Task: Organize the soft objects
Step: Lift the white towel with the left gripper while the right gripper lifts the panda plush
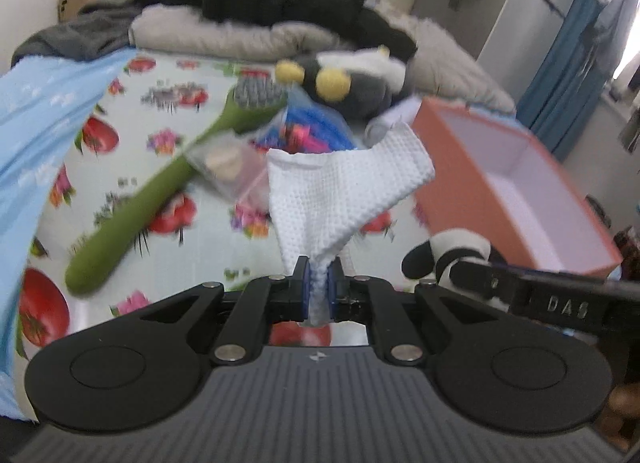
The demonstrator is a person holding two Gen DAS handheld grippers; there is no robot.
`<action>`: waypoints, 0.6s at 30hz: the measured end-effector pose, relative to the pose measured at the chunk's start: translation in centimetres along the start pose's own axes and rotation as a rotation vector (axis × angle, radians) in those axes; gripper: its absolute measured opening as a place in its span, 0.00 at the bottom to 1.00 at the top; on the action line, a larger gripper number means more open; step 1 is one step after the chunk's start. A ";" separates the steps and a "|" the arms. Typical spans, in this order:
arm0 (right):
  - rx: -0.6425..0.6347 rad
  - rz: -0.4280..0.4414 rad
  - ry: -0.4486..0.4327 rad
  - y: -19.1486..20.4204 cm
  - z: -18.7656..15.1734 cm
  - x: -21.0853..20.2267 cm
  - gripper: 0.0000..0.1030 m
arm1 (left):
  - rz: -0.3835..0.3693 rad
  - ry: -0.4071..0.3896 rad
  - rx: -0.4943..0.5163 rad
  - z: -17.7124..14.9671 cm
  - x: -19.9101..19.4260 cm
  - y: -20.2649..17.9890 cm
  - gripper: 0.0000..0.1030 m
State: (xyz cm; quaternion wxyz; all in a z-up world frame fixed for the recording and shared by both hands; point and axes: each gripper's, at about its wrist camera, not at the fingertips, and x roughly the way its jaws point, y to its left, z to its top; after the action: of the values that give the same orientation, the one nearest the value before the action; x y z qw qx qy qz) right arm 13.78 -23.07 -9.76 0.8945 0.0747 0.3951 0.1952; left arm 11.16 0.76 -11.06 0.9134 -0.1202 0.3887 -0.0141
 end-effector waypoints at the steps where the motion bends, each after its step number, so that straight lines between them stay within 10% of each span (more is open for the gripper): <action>1: -0.001 0.004 -0.012 0.2 0.3 -0.5 0.48 | -0.006 -0.016 -0.004 0.5 -0.6 0.0 0.10; 18: -0.044 0.035 -0.176 1.6 2.3 -8.3 0.48 | -0.083 -0.157 -0.023 3.7 -9.2 -2.4 0.10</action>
State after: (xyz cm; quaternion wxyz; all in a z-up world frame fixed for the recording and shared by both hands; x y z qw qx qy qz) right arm 9.94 -24.96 -2.06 0.9237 0.0790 0.3091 0.2122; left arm 7.53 0.34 -1.53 0.9382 -0.1473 0.3107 -0.0377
